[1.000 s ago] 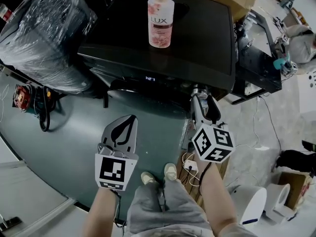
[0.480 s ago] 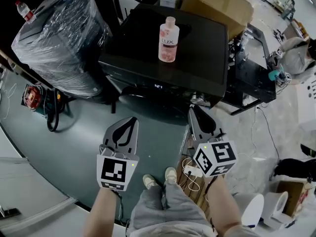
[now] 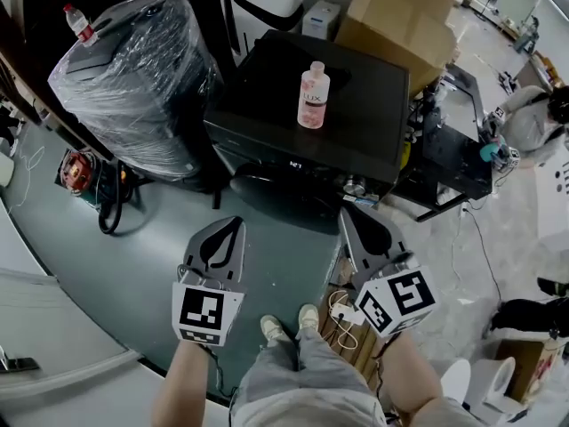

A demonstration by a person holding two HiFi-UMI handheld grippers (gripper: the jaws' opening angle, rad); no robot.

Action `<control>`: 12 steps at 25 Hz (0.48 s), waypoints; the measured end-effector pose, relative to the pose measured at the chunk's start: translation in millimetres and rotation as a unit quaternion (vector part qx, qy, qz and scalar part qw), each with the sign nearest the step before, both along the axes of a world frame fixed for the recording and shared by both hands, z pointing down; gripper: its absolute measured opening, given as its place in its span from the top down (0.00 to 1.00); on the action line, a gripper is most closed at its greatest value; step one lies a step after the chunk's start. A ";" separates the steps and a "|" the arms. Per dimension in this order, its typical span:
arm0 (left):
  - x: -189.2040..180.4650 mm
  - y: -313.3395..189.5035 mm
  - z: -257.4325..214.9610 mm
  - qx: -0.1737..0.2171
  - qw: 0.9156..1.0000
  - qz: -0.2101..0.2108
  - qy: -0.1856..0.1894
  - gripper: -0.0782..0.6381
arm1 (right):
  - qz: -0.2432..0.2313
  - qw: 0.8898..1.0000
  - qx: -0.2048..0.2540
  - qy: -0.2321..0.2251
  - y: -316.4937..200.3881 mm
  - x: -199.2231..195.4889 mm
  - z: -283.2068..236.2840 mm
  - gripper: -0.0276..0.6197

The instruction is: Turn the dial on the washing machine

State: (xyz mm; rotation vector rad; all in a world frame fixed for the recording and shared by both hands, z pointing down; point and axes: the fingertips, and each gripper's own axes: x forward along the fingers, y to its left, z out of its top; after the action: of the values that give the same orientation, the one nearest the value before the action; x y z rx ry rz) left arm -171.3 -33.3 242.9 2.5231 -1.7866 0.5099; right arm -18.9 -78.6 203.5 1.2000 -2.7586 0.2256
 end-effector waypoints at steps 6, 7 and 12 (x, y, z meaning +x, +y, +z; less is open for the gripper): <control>1.2 16.5 -35.2 0.012 1.000 0.000 -0.006 0.87 | -0.019 1.000 0.016 -0.005 21.7 2.8 -40.6 0.91; 1.5 18.3 -40.1 0.015 1.000 0.001 -0.007 0.87 | -0.023 1.000 0.019 -0.003 24.6 3.1 -45.3 0.91; -1.6 25.1 -62.7 0.017 0.999 -0.001 0.030 0.87 | -0.044 0.998 0.037 -0.011 39.7 1.3 -69.1 0.91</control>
State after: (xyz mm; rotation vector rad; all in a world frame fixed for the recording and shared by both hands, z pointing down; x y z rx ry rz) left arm -172.9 -8.2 180.1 2.5287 -1.7931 0.4012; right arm -17.6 -38.9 134.4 1.0949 -2.8536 0.1298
